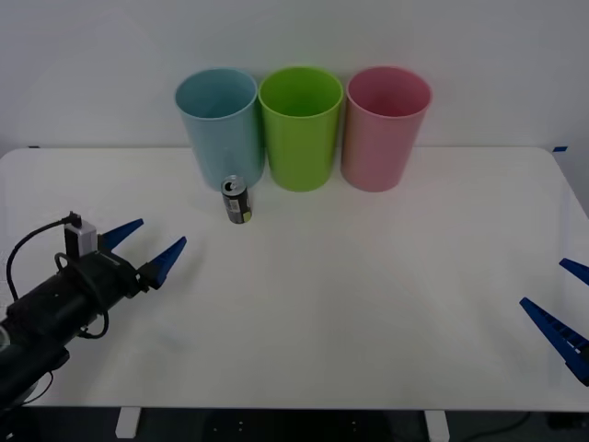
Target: Grasp the object on the table and drop it into the matching bin: aluminum can to the light blue bin, PET bottle to the pink bin.
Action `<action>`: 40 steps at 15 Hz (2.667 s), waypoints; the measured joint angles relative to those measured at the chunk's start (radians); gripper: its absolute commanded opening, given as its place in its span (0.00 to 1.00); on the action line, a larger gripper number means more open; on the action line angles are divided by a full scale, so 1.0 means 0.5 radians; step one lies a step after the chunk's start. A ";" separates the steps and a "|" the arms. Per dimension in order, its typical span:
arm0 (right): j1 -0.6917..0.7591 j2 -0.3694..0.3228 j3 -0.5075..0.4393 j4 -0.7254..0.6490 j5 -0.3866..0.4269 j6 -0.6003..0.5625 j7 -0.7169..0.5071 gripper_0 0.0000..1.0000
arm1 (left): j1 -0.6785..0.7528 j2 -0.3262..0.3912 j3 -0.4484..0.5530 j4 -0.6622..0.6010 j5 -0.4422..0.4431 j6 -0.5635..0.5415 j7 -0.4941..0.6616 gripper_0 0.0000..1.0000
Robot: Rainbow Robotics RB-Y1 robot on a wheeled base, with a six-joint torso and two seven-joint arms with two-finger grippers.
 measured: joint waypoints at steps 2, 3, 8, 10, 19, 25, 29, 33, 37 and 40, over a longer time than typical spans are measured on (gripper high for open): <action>0.000 0.000 0.000 0.000 0.000 0.000 0.000 1.00 | -0.074 -0.059 -0.009 0.051 -0.080 0.072 0.002 1.00; 0.000 0.000 0.000 0.000 0.000 0.000 0.000 1.00 | -0.098 -0.095 -0.027 0.058 -0.119 0.142 0.003 1.00; 0.000 0.000 0.000 0.000 0.000 0.000 0.000 1.00 | -0.147 -0.235 -0.155 0.060 -0.210 0.444 0.000 1.00; 0.000 0.000 0.000 0.000 0.000 0.000 0.000 1.00 | -0.162 -0.281 -0.196 0.061 -0.266 0.556 0.000 1.00; 0.000 0.000 0.000 0.000 0.000 0.000 0.000 1.00 | -0.392 -0.389 -0.339 0.316 -0.347 0.891 -0.021 1.00; 0.000 0.000 0.000 0.000 0.000 0.000 0.000 1.00 | -0.502 -0.460 -0.431 0.425 -0.355 1.127 -0.031 1.00; 0.000 0.000 0.000 0.000 0.000 0.000 0.000 1.00 | -0.661 -0.509 -0.433 0.642 -0.409 1.205 -0.042 1.00; 0.000 0.000 0.000 0.000 0.000 0.000 0.000 1.00 | -0.832 -0.510 -0.403 0.848 -0.421 1.271 -0.064 1.00; 0.000 0.000 0.000 0.000 0.000 0.000 0.000 1.00 | -0.927 -0.510 -0.394 0.964 -0.430 1.328 -0.078 1.00; 0.000 0.000 0.000 0.000 0.000 0.000 0.000 1.00 | -0.929 -0.512 -0.397 0.967 -0.437 1.343 -0.083 1.00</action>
